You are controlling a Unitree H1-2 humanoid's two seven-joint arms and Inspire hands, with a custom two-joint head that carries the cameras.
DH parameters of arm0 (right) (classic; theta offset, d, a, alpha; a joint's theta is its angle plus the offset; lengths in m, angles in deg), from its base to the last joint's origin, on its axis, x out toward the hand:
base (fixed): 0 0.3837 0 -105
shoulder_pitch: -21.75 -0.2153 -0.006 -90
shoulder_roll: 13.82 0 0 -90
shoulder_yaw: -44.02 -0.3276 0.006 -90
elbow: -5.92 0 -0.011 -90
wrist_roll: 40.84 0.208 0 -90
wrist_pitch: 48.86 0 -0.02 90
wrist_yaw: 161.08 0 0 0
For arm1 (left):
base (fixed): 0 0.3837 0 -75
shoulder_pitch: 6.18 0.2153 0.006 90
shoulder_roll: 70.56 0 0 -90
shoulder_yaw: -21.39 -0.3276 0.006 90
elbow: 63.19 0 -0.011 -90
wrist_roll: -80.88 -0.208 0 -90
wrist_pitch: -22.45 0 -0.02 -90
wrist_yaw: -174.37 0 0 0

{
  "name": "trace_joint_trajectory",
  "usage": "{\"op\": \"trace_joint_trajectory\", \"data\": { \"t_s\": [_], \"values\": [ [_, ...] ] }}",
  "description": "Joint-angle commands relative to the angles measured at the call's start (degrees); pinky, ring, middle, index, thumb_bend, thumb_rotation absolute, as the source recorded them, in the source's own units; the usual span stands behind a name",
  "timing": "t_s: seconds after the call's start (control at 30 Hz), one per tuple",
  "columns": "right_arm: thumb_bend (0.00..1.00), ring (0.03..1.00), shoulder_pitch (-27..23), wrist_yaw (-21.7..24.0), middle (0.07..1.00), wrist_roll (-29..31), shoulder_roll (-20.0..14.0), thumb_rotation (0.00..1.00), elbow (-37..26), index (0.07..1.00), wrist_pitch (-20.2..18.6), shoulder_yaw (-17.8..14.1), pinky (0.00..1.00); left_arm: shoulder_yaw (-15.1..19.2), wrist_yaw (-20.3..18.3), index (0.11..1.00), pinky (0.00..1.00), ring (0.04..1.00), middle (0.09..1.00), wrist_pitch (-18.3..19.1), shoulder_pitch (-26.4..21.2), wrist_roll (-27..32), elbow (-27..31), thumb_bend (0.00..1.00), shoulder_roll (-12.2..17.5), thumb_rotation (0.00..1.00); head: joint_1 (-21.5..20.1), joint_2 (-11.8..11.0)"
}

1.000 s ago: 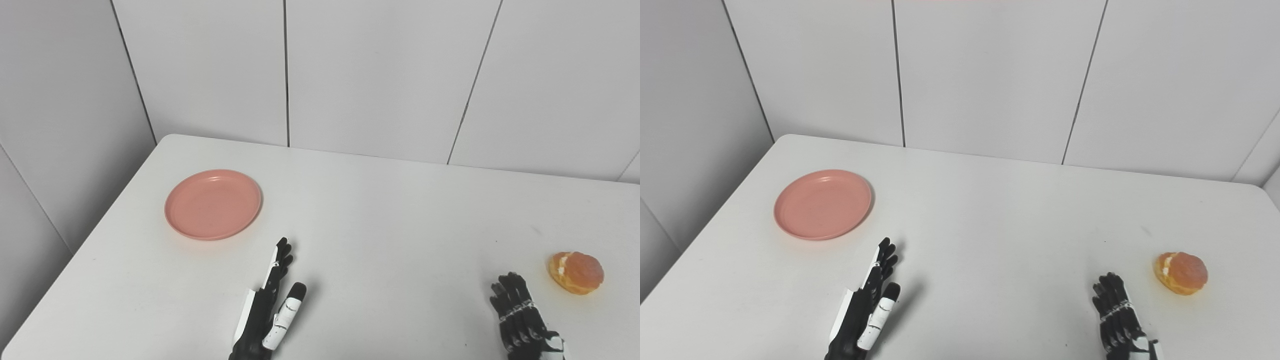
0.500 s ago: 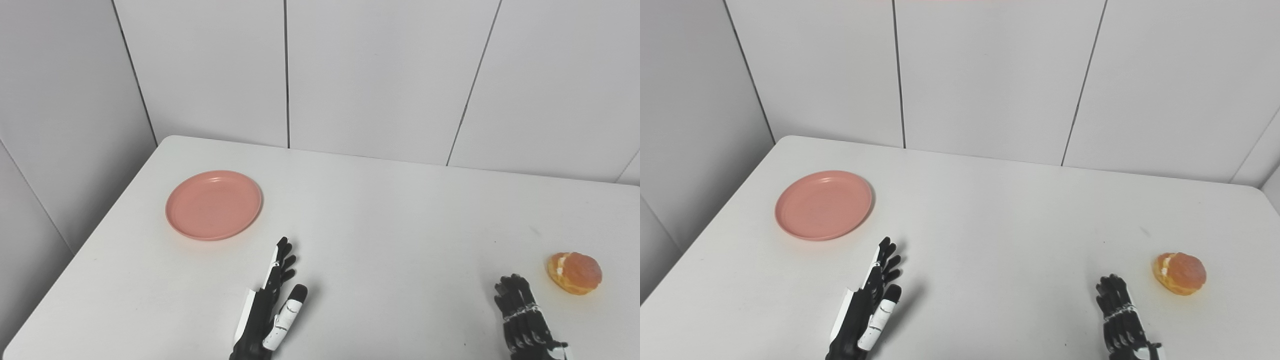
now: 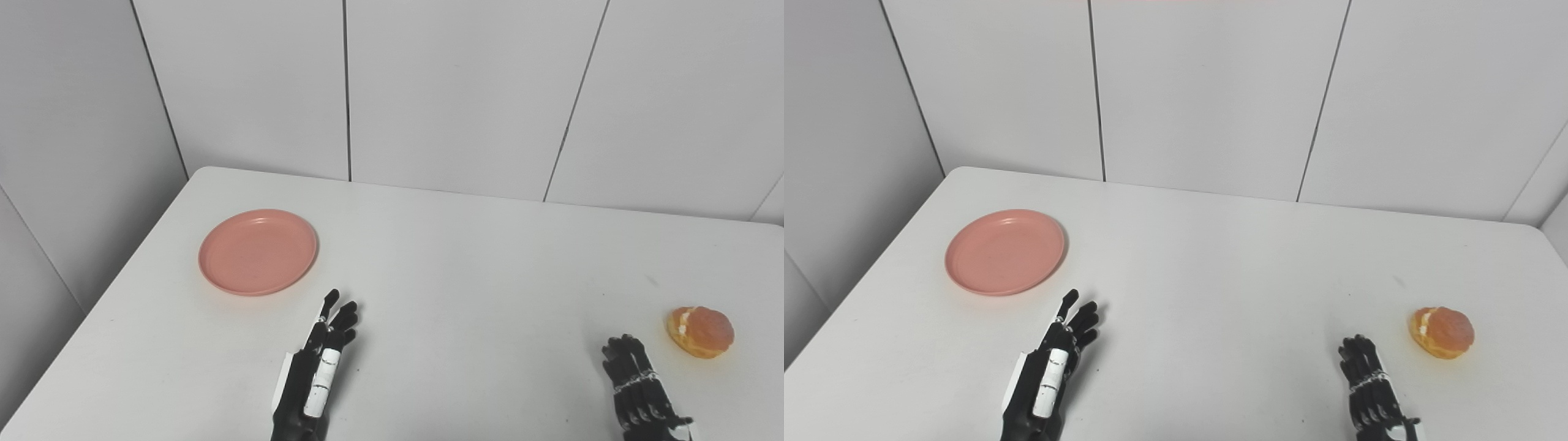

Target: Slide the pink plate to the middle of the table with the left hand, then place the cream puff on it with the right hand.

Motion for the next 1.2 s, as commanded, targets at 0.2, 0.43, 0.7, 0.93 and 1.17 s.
{"op": "trace_joint_trajectory", "data": {
  "t_s": [0.2, 0.43, 0.7, 0.93, 1.17],
  "values": [
    [0.91, 0.958, -3.20, -1.48, 0.941, -0.34, -1.34, 1.00, 10.50, 0.920, -5.97, -0.74, 1.00, 3.17, -1.59, 0.770, 0.76, 0.794, 0.789, 6.15, -7.82, 3.57, 7.44, 0.84, 0.12, 0.88, -0.06, 0.12],
    [0.93, 0.951, -3.10, -1.39, 0.936, -0.57, -1.23, 1.00, 9.93, 0.907, -6.48, -0.19, 1.00, 8.92, -1.01, 0.787, 0.77, 0.781, 0.789, 15.08, -16.08, 8.96, 14.32, 0.80, 3.61, 0.91, 0.02, 0.07],
    [0.92, 0.949, -3.45, -1.33, 0.937, -0.03, -1.22, 1.00, 9.96, 0.902, -7.43, 0.02, 0.99, 16.95, -2.04, 0.846, 0.77, 0.807, 0.829, 17.26, -23.91, 13.43, 11.12, 0.81, 10.43, 0.90, 0.30, -0.06],
    [0.90, 0.945, -3.54, -1.29, 0.931, 0.05, -1.48, 1.00, 10.44, 0.894, -7.25, -0.05, 0.99, 21.94, -1.89, 0.867, 0.81, 0.851, 0.867, 15.47, -27.90, 12.64, 6.37, 0.76, 15.03, 0.93, 0.67, -0.22],
    [0.89, 0.952, -3.67, -1.33, 0.931, 0.01, -1.59, 1.00, 10.64, 0.892, -7.30, -0.01, 1.00, 25.56, -1.81, 0.874, 0.82, 0.842, 0.870, 12.40, -31.96, 10.41, -2.86, 0.78, 19.83, 0.90, 0.51, -0.25]
  ]
}}
